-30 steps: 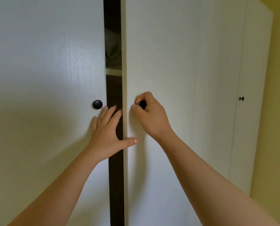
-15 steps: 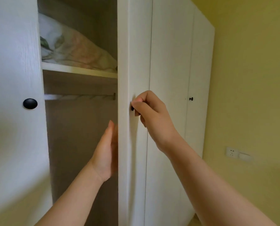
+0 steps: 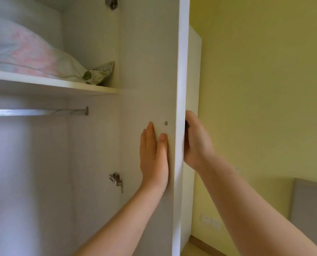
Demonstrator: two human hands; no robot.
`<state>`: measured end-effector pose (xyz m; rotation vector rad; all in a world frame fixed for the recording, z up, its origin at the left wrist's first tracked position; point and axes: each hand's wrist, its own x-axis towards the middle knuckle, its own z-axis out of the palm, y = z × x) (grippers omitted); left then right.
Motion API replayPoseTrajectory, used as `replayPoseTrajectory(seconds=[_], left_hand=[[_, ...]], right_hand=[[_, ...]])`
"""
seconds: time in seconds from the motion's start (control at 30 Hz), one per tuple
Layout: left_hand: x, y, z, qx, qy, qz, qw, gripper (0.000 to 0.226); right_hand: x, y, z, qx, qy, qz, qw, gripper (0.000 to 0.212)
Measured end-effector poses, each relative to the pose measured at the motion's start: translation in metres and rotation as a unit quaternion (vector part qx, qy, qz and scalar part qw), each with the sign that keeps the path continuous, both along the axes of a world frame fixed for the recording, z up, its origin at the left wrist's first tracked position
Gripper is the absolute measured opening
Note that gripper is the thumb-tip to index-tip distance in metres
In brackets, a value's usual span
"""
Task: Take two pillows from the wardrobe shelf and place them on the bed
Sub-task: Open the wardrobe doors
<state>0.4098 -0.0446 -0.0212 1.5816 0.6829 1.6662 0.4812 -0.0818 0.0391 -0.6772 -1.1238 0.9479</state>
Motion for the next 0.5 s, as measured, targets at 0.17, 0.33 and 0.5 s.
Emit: replayPoseTrajectory(seconds=[0.17,0.33,0.5], left_hand=[[0.044,0.002,0.002,-0.014,0.076,0.036,0.996,0.076],[0.077,0.016,-0.001,-0.01,0.112,0.064,0.992,0.062],[0.103,0.029,-0.006,-0.016,0.131,0.1,0.986,0.063]], right_hand=[[0.049,0.014,0.003,-0.024,-0.029,-0.037,0.999,0.034],[0.087,0.03,0.001,-0.022,-0.042,-0.077,0.996,0.029],[0.118,0.046,0.002,-0.022,-0.034,-0.075,0.996,0.031]])
